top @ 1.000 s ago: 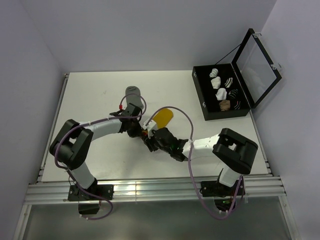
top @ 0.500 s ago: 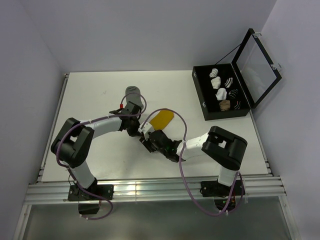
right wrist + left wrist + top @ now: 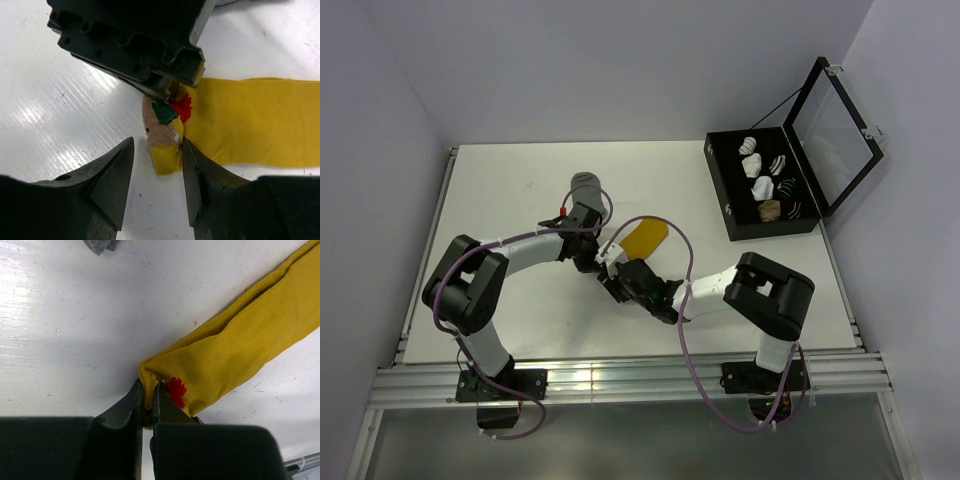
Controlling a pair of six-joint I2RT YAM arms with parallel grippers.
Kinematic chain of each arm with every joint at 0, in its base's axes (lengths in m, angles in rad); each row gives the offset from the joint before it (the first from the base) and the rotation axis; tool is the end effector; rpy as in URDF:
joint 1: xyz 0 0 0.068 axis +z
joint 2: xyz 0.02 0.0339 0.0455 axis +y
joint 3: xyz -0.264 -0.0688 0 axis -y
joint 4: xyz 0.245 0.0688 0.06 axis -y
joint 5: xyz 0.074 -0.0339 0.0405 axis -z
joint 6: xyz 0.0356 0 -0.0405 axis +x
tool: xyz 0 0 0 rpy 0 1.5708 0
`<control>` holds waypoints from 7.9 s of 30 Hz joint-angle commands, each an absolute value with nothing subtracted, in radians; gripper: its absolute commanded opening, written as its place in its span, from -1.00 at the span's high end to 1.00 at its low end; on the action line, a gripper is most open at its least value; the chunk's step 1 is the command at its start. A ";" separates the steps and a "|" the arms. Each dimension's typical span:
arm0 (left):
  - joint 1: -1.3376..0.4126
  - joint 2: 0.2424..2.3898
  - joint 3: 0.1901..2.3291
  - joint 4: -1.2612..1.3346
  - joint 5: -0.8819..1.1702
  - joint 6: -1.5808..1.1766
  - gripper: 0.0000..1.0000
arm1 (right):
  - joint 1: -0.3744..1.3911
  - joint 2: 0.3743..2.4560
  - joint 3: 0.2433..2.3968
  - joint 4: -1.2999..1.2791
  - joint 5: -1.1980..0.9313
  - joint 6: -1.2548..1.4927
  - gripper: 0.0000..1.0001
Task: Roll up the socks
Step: Roll the sock at the center of the board.
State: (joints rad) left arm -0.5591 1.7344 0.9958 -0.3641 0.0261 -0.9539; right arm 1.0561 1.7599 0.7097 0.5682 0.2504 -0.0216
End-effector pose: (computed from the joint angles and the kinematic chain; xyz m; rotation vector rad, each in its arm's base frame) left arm 0.2826 -0.1779 0.1556 -0.5365 2.7267 -0.4811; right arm 0.1749 0.2913 0.1398 -0.9193 1.8424 0.3901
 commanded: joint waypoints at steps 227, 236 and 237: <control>-0.607 1.626 0.471 0.403 -0.129 -1.270 0.53 | 0.502 2.122 0.926 0.494 -0.861 0.687 1.00; -0.621 1.615 0.552 0.252 -0.159 -1.221 0.99 | 0.506 1.994 0.881 0.440 -0.741 0.588 0.39; -0.626 1.618 0.577 0.235 -0.167 -1.213 0.99 | 0.512 1.946 0.871 0.436 -0.718 0.571 0.24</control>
